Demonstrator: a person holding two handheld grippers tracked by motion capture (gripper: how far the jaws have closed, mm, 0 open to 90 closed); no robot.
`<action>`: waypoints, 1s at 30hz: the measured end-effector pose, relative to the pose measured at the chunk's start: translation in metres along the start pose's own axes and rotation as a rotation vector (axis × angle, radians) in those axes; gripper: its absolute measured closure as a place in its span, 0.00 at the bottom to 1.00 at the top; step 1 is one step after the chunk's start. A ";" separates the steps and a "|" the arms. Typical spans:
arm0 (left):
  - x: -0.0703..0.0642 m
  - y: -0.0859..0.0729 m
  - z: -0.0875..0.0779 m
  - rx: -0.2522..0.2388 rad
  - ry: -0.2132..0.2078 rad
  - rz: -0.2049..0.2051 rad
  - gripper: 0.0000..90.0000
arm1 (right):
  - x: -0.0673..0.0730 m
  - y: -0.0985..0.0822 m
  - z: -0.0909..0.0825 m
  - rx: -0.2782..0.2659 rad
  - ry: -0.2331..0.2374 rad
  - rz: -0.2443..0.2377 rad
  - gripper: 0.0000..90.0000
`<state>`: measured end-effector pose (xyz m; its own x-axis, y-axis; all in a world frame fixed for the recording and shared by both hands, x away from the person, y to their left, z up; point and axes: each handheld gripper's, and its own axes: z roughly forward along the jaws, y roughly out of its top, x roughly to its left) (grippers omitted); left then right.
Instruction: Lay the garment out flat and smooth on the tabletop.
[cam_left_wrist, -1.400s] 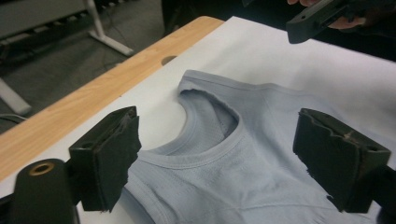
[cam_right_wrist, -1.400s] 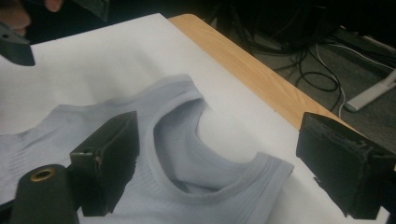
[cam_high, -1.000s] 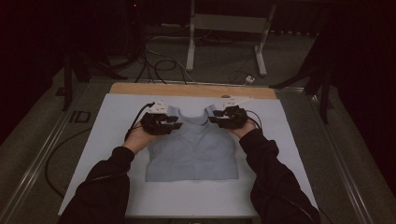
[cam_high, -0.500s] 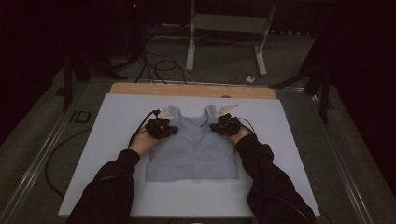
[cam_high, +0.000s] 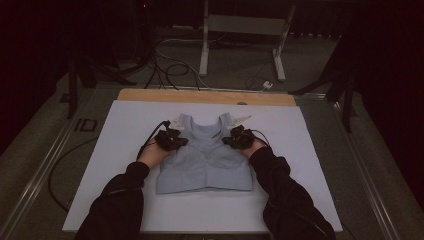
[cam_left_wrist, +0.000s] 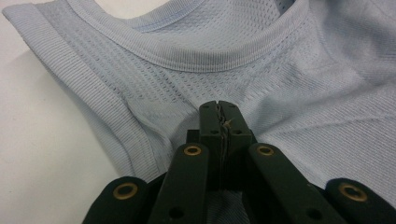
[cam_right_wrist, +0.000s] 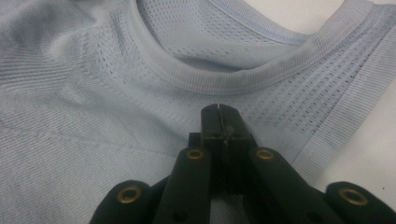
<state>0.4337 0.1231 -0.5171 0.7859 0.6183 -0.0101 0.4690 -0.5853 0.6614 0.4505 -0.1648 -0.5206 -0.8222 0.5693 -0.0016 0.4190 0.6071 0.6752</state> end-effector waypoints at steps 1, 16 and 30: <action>0.000 0.000 0.000 0.001 0.002 0.002 0.99 | 0.000 0.000 0.000 0.001 0.000 0.000 1.00; 0.001 0.009 -0.026 -0.066 -0.024 0.010 0.84 | 0.001 0.011 -0.024 -0.088 0.022 0.003 0.90; -0.004 0.018 -0.055 -0.113 -0.095 -0.005 0.27 | 0.005 0.019 -0.038 -0.140 0.110 0.029 0.18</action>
<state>0.4171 0.1391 -0.4644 0.8205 0.5658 -0.0813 0.4291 -0.5157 0.7416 0.4402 -0.1715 -0.4798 -0.8511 0.5163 0.0947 0.3915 0.5041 0.7699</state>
